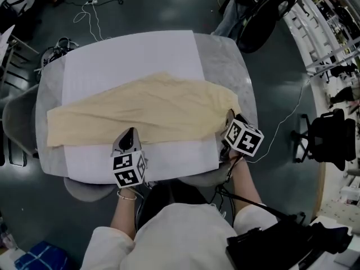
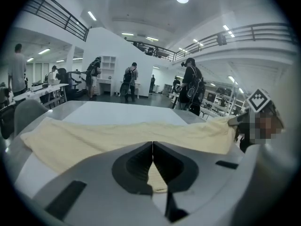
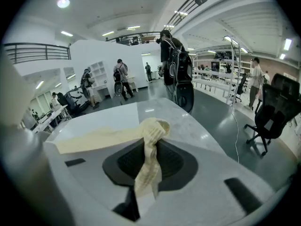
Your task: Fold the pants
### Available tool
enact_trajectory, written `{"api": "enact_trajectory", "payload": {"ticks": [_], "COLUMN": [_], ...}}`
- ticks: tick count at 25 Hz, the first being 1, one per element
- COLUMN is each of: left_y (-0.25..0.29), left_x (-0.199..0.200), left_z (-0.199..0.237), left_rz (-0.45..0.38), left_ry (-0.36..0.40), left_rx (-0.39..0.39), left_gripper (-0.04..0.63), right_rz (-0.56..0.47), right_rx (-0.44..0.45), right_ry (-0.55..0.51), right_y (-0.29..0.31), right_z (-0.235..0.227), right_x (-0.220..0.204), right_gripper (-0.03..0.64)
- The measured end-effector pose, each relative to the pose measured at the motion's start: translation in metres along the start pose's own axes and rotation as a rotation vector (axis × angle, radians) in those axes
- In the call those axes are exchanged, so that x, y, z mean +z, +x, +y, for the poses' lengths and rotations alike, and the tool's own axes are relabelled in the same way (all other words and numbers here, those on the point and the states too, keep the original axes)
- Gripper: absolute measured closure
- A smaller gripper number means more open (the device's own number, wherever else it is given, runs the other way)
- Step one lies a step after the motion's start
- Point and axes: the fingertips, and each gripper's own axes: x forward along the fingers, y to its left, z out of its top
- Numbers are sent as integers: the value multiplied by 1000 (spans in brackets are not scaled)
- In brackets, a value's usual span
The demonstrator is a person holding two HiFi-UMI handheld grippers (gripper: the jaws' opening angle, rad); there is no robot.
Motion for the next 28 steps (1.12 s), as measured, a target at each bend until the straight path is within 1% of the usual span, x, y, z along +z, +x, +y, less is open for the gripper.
{"api": "enact_trajectory", "payload": {"ticks": [4, 6, 10, 13, 16, 22, 28], "left_y": [-35, -53, -88, -115, -142, -191, -224], "left_x": [2, 6, 19, 21, 18, 17, 6], "left_z": [41, 62, 121, 161, 193, 267, 323], "left_rz": [-16, -33, -81, -106, -120, -140, -160], "left_ry": [-24, -40, -76, -105, -138, -187, -253], "left_rx": [12, 32, 107, 162, 219, 298, 380], "left_gripper": [588, 586, 586, 586, 588, 586, 588], "right_rz": [-57, -89, -132, -142, -144, -144, -149], "right_rx": [40, 76, 169, 236, 305, 426, 539], "right_ry": [-59, -96, -204, -259, -298, -366, -415], "right_y": [-29, -40, -45, -48, -53, -72, -84], "right_z": [55, 88, 181, 243, 296, 411, 504], "right_x": [20, 33, 54, 55, 52, 45, 32], "right_gripper": [557, 557, 558, 558, 558, 558, 558]}}
